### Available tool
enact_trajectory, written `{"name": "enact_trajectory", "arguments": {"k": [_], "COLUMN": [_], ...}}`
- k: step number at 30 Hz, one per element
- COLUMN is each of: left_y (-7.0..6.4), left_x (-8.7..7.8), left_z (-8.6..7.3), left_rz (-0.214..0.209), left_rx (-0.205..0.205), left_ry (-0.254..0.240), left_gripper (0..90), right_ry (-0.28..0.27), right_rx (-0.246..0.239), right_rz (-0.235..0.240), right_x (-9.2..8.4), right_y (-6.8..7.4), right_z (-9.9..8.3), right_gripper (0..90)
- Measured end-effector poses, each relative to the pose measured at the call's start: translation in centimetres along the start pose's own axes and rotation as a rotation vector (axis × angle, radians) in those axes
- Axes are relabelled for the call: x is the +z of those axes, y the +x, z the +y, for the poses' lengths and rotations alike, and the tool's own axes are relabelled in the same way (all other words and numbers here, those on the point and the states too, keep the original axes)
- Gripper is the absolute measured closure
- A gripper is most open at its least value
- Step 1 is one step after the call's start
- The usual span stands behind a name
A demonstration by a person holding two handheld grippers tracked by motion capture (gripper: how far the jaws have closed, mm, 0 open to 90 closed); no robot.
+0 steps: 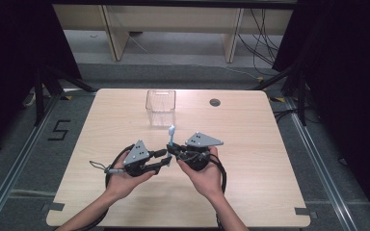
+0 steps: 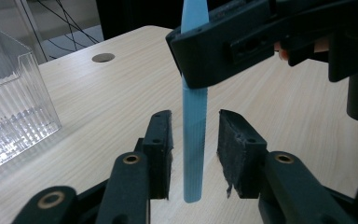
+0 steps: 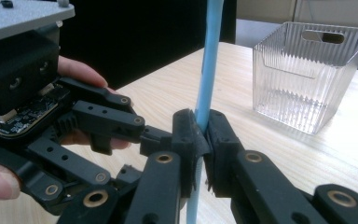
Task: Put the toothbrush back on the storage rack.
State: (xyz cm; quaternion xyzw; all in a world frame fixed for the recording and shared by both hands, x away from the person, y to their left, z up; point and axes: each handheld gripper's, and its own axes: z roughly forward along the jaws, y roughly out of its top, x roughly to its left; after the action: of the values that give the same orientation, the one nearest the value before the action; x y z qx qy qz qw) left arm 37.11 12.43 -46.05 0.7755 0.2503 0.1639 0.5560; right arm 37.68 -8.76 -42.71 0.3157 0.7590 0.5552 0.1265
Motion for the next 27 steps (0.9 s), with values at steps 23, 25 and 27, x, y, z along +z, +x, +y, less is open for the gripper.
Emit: {"name": "enact_trajectory", "arguments": {"k": [23, 25, 27], "left_y": [0.4, 0.7, 1.0], "left_x": [0.5, 0.3, 0.1], "left_z": [-0.3, -0.3, -0.4], "left_rz": [0.003, 0.013, 0.023], "left_rx": [-0.039, -0.041, -0.052], "left_ry": [-0.02, -0.018, -0.031], "left_gripper": [78.7, 78.7, 78.7], "right_ry": [-0.028, -0.044, -0.055], "right_rx": [0.022, 0.032, 0.018], "right_rz": [0.007, -0.004, -0.017], "right_x": [0.1, -0.3, -0.8], "right_y": [0.3, 0.3, 0.1], "right_z": [0.0, -0.1, -0.2], "right_gripper": [61.9, 57.1, 52.9]}}
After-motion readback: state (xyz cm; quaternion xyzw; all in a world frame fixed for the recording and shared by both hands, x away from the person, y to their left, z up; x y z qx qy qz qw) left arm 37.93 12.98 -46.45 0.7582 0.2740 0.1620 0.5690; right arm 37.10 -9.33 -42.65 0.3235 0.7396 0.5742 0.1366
